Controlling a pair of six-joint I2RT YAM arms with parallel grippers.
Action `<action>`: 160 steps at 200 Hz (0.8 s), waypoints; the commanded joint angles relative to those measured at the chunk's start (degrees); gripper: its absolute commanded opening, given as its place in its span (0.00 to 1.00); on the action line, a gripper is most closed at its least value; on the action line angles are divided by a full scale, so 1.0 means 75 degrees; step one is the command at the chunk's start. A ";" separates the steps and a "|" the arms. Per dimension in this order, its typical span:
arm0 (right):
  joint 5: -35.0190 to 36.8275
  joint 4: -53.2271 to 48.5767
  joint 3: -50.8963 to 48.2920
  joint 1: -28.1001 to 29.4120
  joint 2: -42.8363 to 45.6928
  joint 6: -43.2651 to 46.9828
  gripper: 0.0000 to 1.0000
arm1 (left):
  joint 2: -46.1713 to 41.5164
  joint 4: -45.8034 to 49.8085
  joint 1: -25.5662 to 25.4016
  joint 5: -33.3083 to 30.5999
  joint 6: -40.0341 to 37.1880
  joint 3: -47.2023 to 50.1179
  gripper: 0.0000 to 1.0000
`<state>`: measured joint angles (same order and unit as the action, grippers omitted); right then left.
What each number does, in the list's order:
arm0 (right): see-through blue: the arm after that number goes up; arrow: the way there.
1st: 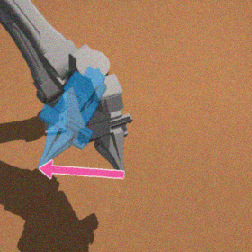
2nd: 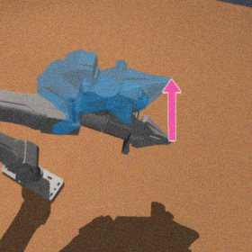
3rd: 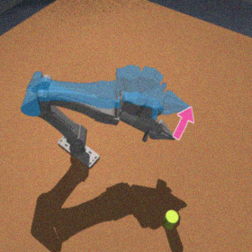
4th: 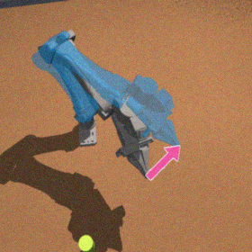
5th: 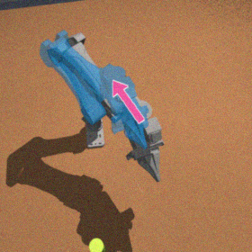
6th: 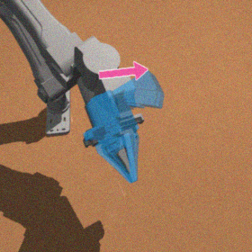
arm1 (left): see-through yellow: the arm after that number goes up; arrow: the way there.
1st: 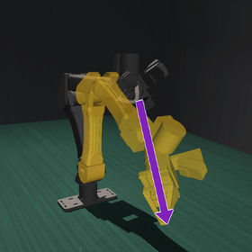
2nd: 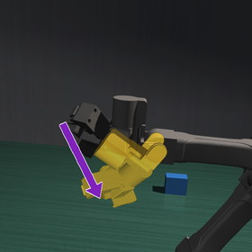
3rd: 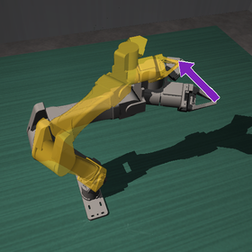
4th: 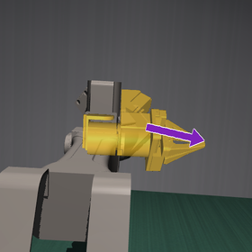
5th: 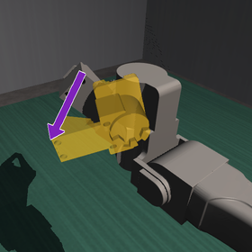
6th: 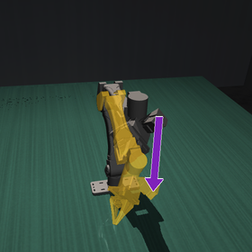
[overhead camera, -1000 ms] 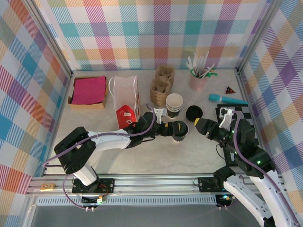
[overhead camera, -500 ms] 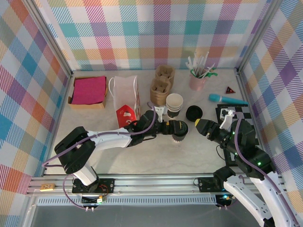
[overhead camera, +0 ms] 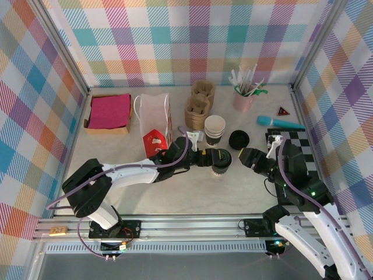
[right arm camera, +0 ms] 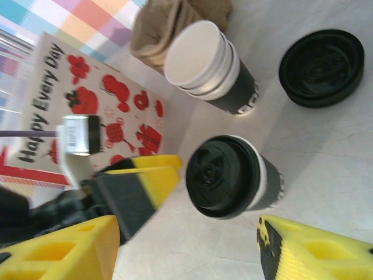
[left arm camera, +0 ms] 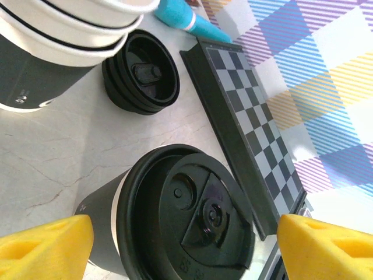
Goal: Pack the takeout coffee
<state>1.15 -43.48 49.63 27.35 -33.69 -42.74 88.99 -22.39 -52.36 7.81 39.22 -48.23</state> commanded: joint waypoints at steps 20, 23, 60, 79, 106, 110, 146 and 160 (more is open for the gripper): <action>-0.0122 -0.0463 0.0324 -0.0145 -0.1011 0.0302 0.65 | -0.0454 0.0031 0.0078 -0.0191 0.0132 0.0363 0.75; -0.0190 -0.0469 0.0323 -0.0173 -0.1085 0.0307 0.65 | -0.0472 0.0015 0.0079 -0.0207 0.0149 0.0417 0.74; -0.0959 -0.0017 -0.0090 -0.0710 -0.1355 0.0263 0.65 | -0.0550 -0.0182 0.0054 -0.0236 0.0431 0.0676 0.69; -0.1605 0.0263 -0.0333 -0.1151 -0.1473 0.0317 0.66 | -0.0534 -0.0151 -0.0009 -0.0264 0.0452 0.0644 0.69; -0.2231 0.0614 -0.0599 -0.1501 -0.1658 0.0332 0.67 | -0.0469 -0.0283 -0.0044 -0.0211 0.0530 0.0595 0.69; -0.2244 0.0632 -0.0623 -0.1510 -0.1663 0.0332 0.67 | -0.0463 -0.0284 -0.0050 -0.0217 0.0525 0.0580 0.69; -0.2309 0.0712 -0.0710 -0.1564 -0.1724 0.0364 0.67 | -0.0249 -0.0387 -0.0119 -0.0105 0.0618 0.0404 0.69; -0.2321 0.0746 -0.0734 -0.1573 -0.1734 0.0367 0.67 | -0.0177 -0.0393 -0.0155 -0.0084 0.0617 0.0332 0.69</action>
<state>-14.20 -39.68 44.66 16.08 -46.68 -41.06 86.46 -23.00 -52.77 6.76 43.09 -43.77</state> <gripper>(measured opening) 0.668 0.690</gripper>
